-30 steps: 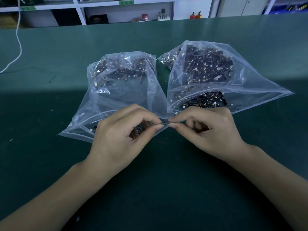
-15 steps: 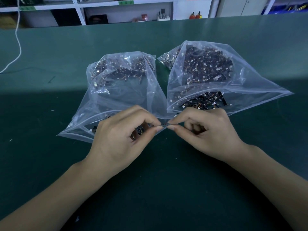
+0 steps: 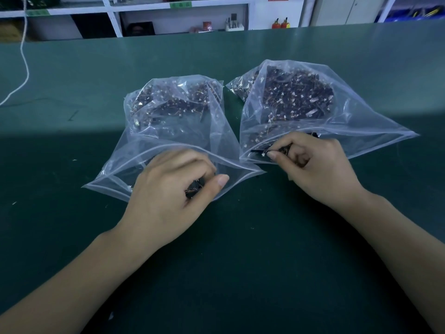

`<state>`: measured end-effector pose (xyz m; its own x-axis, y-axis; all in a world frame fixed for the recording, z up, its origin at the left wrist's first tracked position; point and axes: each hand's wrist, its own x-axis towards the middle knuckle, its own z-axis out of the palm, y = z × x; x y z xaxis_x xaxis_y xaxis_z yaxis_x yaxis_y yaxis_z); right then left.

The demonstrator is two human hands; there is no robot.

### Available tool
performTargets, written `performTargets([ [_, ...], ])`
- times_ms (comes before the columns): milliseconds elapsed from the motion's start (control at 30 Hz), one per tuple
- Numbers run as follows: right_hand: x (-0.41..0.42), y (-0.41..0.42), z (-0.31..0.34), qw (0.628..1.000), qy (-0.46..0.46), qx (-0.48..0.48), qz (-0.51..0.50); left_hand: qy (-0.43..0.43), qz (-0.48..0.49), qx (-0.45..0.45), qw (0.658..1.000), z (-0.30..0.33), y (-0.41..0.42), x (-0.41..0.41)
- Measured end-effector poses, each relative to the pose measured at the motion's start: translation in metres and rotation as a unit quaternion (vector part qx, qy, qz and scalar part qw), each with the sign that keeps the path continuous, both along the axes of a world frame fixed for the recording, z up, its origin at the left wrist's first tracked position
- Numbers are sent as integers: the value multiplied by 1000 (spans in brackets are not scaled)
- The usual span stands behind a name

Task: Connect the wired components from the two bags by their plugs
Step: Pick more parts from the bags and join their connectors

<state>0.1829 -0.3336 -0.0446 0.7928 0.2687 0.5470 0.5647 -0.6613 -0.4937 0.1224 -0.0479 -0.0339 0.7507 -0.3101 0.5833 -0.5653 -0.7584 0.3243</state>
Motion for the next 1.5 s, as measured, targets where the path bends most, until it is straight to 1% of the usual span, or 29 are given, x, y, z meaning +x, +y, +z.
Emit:
performTargets([
  [133, 5, -5, -5, 995, 39, -41, -80, 56, 32, 49, 997, -3, 1, 1],
  [233, 7, -7, -8, 990, 49, -42, -124, 82, 61, 80, 991, -4, 3, 2],
  [333, 7, -7, -9, 987, 49, -41, -146, 100, 84, 101, 986, -3, 6, 4],
  [467, 5, -3, -7, 989, 21, -33, -145, 108, 102, 111, 983, -1, 10, 6],
  [600, -2, 4, -2, 993, 0, -13, -118, 124, 109, 112, 980, 1, 13, 6],
  [667, -6, 9, -1, 995, -12, -3, -101, 129, 111, 126, 977, 1, 12, 6],
  [767, -9, 13, -2, 996, -15, 3, -87, 134, 114, 157, 972, 0, 10, 4],
  [867, -11, 15, -2, 997, -12, 1, -75, 142, 113, 161, 970, -1, 9, 4],
  [933, -12, 16, -1, 998, -16, 5, -66, 138, 111, 148, 973, -2, 10, 5],
  [1033, -13, 16, 0, 998, -25, 13, -54, 111, 113, 105, 982, -2, 9, 6],
  [1233, -14, 18, -1, 998, -50, 25, -12, 39, 64, 14, 997, -1, 5, 4],
  [1367, -17, 21, 0, 996, -56, 26, 58, -16, 4, -16, 1000, -3, 2, 2],
  [1500, -23, 28, 1, 990, -38, 27, 132, -8, -57, -59, 997, -4, -2, 0],
])
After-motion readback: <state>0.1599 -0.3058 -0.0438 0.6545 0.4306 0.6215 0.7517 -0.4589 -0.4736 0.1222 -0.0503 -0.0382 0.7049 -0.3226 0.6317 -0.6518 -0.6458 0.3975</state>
